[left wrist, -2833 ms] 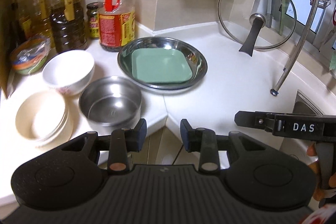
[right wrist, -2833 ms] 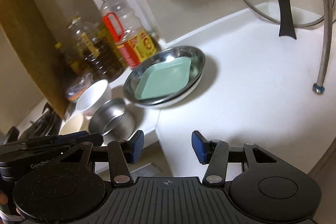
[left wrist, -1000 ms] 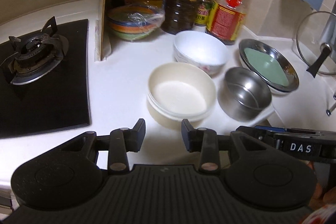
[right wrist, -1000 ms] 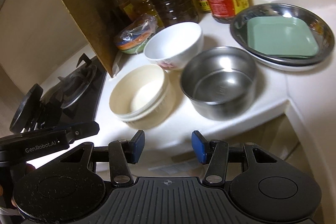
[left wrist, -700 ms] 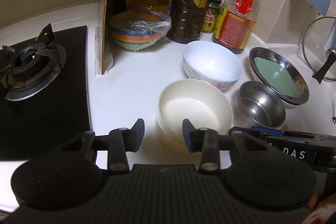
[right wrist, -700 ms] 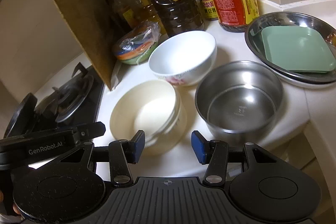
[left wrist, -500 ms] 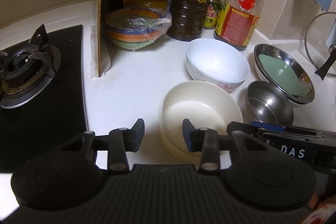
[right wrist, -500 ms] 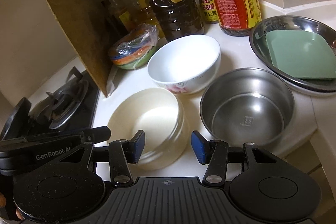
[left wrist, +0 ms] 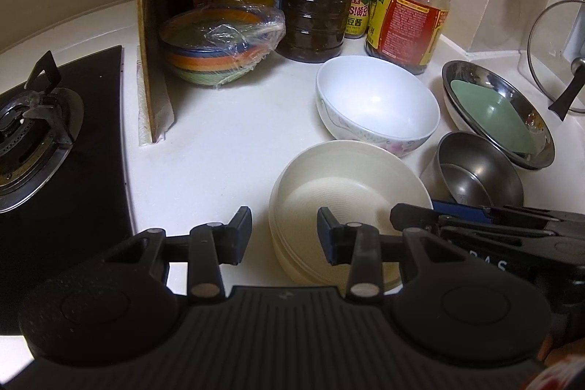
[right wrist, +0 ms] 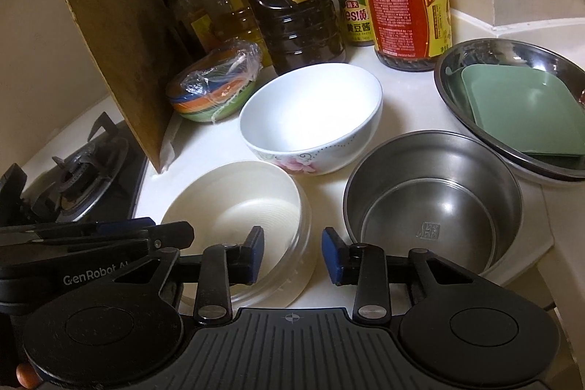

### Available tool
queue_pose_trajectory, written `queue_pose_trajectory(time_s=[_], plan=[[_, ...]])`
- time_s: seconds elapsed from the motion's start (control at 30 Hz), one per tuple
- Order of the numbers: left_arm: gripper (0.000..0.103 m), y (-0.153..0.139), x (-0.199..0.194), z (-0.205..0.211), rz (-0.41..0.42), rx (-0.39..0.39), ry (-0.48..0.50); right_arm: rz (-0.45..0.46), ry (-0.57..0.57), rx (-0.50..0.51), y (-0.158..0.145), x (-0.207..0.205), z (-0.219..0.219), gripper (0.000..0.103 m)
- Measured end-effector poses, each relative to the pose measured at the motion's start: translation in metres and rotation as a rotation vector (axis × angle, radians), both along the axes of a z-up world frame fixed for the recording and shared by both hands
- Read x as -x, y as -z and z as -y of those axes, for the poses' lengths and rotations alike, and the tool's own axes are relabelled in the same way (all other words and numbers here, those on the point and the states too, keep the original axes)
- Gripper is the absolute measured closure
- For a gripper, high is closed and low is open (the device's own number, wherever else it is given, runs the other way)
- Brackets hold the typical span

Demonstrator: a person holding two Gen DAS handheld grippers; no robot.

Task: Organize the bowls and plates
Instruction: 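Close the left gripper on the cream bowl rim while the right gripper closes beside it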

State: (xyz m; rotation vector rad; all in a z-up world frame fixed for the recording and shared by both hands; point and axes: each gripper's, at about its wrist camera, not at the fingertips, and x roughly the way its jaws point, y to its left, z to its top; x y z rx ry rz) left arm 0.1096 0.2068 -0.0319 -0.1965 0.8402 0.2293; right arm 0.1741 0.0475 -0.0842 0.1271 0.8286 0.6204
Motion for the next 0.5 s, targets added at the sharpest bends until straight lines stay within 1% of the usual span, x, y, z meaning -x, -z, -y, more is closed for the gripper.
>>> queue_pose_trajectory(time_s=[0.13, 0.23, 0.33, 0.43, 0.5], plan=[[0.070, 0.0024, -0.0009, -0.0006, -0.003, -0.004, -0.003, 0.008, -0.001, 0.002, -0.0001, -0.0013, -0.0001, 0.076], [0.075, 0.0046, -0.0008, -0.0019, -0.009, -0.001, -0.005, 0.010, -0.008, 0.002, -0.0001, -0.0023, -0.0001, 0.082], [0.083, 0.0077, -0.0003, -0.0034, -0.020, 0.006, -0.009, 0.020, -0.014, 0.008, -0.0003, -0.0023, -0.0009, 0.084], [0.088, 0.0080, 0.0023, -0.0035, -0.016, 0.017, -0.005, 0.025, -0.022, 0.008, -0.0005, -0.0023, -0.0010, 0.084], [0.089, 0.0073, 0.0041, -0.0020, -0.013, 0.013, -0.005, 0.021, -0.031, 0.007, -0.0002, -0.0024, -0.0012, 0.084]])
